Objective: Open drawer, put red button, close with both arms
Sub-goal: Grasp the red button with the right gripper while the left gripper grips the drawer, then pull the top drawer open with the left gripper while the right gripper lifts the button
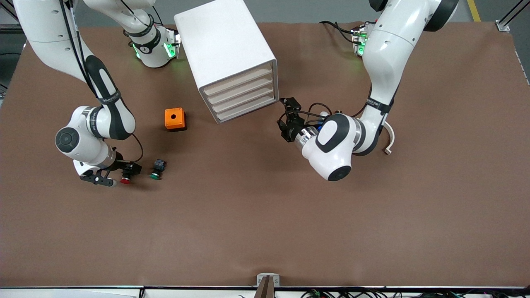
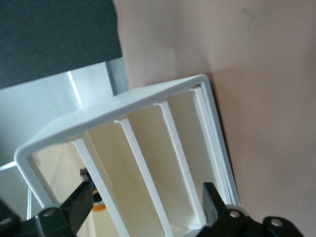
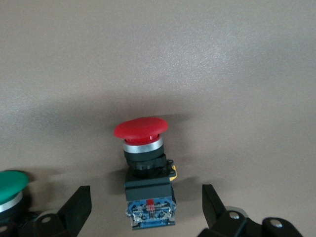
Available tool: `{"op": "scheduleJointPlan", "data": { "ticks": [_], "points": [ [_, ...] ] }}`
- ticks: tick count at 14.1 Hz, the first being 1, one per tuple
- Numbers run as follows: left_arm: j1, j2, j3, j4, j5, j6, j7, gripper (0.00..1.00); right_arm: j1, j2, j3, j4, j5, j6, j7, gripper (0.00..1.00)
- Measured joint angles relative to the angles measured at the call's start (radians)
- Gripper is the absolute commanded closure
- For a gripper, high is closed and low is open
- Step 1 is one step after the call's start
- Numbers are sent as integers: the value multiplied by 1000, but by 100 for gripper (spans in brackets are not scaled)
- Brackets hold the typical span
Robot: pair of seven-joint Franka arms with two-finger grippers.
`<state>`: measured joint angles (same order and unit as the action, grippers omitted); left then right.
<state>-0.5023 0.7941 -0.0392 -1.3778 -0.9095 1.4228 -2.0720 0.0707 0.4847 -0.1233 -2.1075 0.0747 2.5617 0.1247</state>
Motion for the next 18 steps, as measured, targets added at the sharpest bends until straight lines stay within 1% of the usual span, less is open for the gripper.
{"op": "scheduleJointPlan", "data": {
  "ticks": [1,2,3,6,7,9,10,12,14,16,18],
  "points": [
    [-7,15,-2,3,-18,-1,-25,20,1,0,0,0,0,-1,0,9],
    [-16,26,-4,6,-34,-2,-46,28,1,1,0,0,0,-1,0,14],
    [-24,35,-4,8,-53,-2,-56,34,1,2,0,0,0,-2,0,21],
    [-49,51,-7,9,-87,-5,-69,36,1,9,0,0,0,-2,-1,47],
    [-58,56,-7,8,-89,-7,-71,37,1,10,0,0,0,-2,-1,60],
    [-75,71,-7,8,-89,-8,-84,38,1,12,0,0,0,-2,-1,92],
    [-85,88,-7,7,-89,-9,-93,38,1,12,0,0,0,-2,-1,99],
    [-93,110,-19,5,-90,-14,-98,40,1,12,0,5,0,-16,-1,100],
    [-97,127,-46,5,-90,-39,-100,40,1,7,0,31,0,-70,-1,100],
    [-103,130,-60,5,-91,-74,-101,40,1,-24,-1,81,0,-184,-1,100],
    [-105,130,-64,5,-91,-87,-105,44,-1,-95,-4,135,1,-325,-1,100]
  ]
}}
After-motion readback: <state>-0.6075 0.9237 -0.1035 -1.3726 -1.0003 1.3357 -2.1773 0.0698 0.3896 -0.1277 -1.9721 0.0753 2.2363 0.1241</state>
